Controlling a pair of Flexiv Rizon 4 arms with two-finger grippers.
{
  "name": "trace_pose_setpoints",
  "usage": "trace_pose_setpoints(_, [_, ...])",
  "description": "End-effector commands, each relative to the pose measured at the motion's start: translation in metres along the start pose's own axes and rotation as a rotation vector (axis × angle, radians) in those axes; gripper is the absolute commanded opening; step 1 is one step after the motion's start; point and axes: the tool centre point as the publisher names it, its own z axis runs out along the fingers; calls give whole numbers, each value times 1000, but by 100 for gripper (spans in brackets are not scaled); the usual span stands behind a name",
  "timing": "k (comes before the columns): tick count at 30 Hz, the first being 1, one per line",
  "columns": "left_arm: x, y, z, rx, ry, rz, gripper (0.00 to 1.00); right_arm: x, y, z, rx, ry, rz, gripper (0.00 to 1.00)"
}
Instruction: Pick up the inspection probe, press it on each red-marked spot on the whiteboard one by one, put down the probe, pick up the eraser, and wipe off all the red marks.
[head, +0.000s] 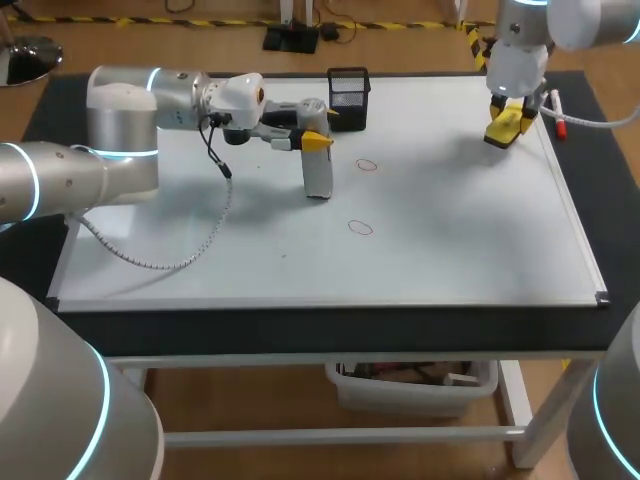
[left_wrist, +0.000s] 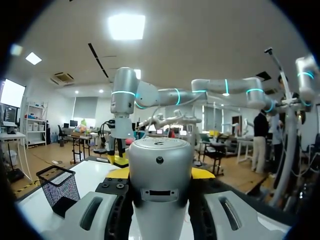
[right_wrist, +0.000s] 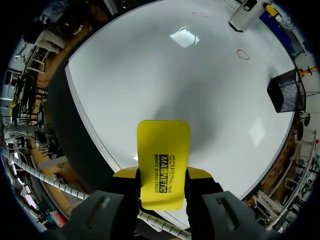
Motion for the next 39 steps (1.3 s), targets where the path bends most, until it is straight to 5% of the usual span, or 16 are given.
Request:
trace_pose_setpoints(1, [1,0,-1,-3,-5,2,0,0,-1,-1,1,4,-2,0])
trace_pose_setpoints(13, [-9,-27,-28,-39,-86,22,0,0,-1,-1,1,4,-2,0])
trace_pose_setpoints(27, [-31,-64,-123,-50,-330,67,0,0,-1,-1,1,4,-2,0])
trace_pose_setpoints(39, [-35,-75,-187,-79,-490,64,0,0,-1,-1,1,4,-2,0])
